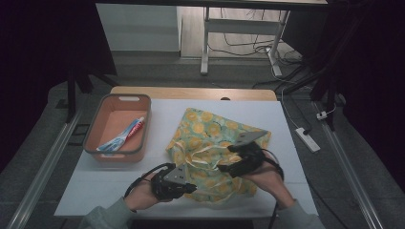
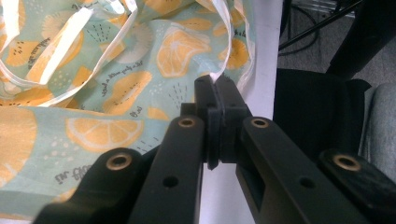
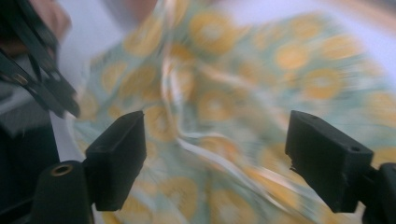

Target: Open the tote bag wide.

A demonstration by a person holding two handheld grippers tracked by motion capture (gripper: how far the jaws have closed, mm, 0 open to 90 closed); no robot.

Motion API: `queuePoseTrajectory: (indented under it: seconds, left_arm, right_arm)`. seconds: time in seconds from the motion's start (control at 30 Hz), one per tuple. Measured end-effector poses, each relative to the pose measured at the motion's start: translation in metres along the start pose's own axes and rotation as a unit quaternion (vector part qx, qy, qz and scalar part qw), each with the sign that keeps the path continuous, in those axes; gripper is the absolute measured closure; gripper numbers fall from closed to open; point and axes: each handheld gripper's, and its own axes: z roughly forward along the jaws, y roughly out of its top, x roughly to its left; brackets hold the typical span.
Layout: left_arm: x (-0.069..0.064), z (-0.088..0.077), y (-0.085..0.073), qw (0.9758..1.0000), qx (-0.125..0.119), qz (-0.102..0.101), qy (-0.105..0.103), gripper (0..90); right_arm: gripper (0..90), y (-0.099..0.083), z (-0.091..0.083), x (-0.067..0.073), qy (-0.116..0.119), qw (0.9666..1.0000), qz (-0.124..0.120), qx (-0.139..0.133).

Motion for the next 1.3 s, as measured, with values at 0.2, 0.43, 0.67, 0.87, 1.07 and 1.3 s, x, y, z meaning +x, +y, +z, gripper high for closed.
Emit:
queuePoseTrajectory:
  seconds: [0.2,0.43,0.67,0.87,1.07,1.3]
  left_arm:
    - [0.000,-0.001,-0.002,1.0000,0.001,-0.002,0.000,88.5]
    - [-0.001,0.000,-0.002,1.0000,0.003,0.000,-0.002,88.5]
    - [-0.001,-0.004,-0.004,1.0000,-0.002,-0.001,0.000,88.5]
    - [-0.005,-0.007,-0.007,1.0000,-0.007,0.000,0.004,88.5]
    - [-0.011,-0.015,-0.013,1.0000,-0.008,-0.001,0.005,88.5]
    - [-0.009,-0.035,-0.030,0.9996,-0.015,-0.014,0.017,88.5]
  right_arm:
    - [19.5,-0.002,0.069,-0.010,-0.022,0.9945,-0.022,0.100]
    - [55.8,-0.008,0.088,-0.032,-0.039,0.9906,-0.004,0.131]
    - [85.3,-0.003,0.066,-0.041,-0.046,0.9948,0.014,0.090]
    - [86.4,0.017,0.024,-0.052,-0.076,0.9967,0.031,0.000]
    - [86.4,0.028,0.006,-0.069,-0.094,0.9927,0.057,-0.050]
    - [86.3,0.030,-0.005,-0.076,-0.113,0.9892,0.074,-0.058]
